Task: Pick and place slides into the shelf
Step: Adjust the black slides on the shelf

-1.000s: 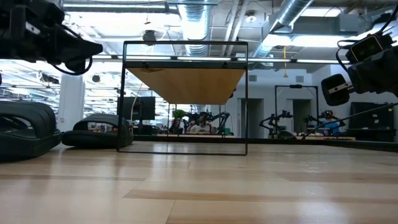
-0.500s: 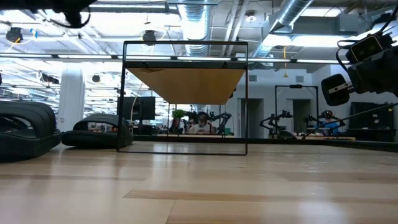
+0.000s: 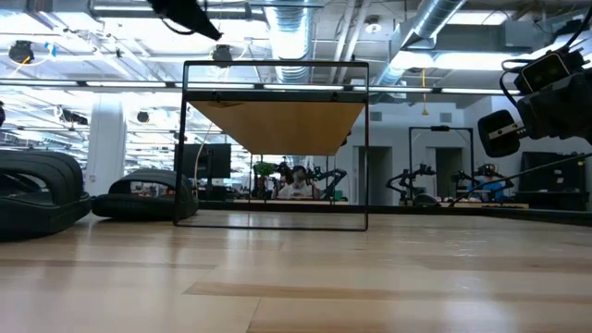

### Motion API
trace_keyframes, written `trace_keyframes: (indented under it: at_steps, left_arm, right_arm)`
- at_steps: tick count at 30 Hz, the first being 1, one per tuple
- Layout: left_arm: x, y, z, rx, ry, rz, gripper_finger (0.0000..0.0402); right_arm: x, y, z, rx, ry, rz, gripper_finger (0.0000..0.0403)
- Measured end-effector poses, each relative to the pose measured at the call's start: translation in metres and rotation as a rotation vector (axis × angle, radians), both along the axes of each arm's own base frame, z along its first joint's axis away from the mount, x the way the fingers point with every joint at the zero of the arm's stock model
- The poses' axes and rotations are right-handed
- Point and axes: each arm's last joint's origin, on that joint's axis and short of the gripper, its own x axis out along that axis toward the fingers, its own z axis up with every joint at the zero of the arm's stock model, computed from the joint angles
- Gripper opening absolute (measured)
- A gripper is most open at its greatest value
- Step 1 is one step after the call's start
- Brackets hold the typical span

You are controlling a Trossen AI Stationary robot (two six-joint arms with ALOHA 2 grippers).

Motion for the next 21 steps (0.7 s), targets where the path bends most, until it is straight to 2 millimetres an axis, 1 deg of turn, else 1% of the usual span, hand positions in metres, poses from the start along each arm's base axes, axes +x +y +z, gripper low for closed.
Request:
trace_keyframes:
  at_steps: [2, 5, 8, 10, 13, 16, 18, 21]
  left_arm:
    - [0.011, 0.008, 0.011, 0.016, 0.104, 0.043, 0.0000]
    - [0.021, 0.022, 0.029, 0.014, 0.198, 0.074, 0.0000]
    - [0.027, 0.041, 0.041, -0.021, 0.236, 0.091, 0.0000]
    - [0.028, 0.056, 0.045, -0.054, 0.251, 0.087, 0.0000]
    - [0.021, 0.083, 0.043, -0.111, 0.266, 0.107, 0.0000]
    - [0.011, 0.111, 0.034, -0.180, 0.269, 0.170, 0.0000]
    - [0.003, 0.124, 0.031, -0.222, 0.261, 0.183, 0.0000]
    - [-0.004, 0.139, 0.024, -0.225, 0.238, 0.174, 0.0000]
  right_arm:
    - [0.000, 0.000, 0.000, 0.000, 0.000, 0.000, 0.0000]
    - [0.000, 0.000, 0.000, 0.000, 0.000, 0.000, 0.0000]
    - [0.000, 0.000, 0.000, 0.000, 0.000, 0.000, 0.0000]
    - [0.000, 0.000, 0.000, 0.000, 0.000, 0.000, 0.0000]
    - [0.000, 0.000, 0.000, 0.000, 0.000, 0.000, 0.0000]
    - [0.000, 0.000, 0.000, 0.000, 0.000, 0.000, 0.0000]
    - [0.000, 0.000, 0.000, 0.000, 0.000, 0.000, 0.0000]
    - [0.000, 0.000, 0.000, 0.000, 0.000, 0.000, 0.0000]
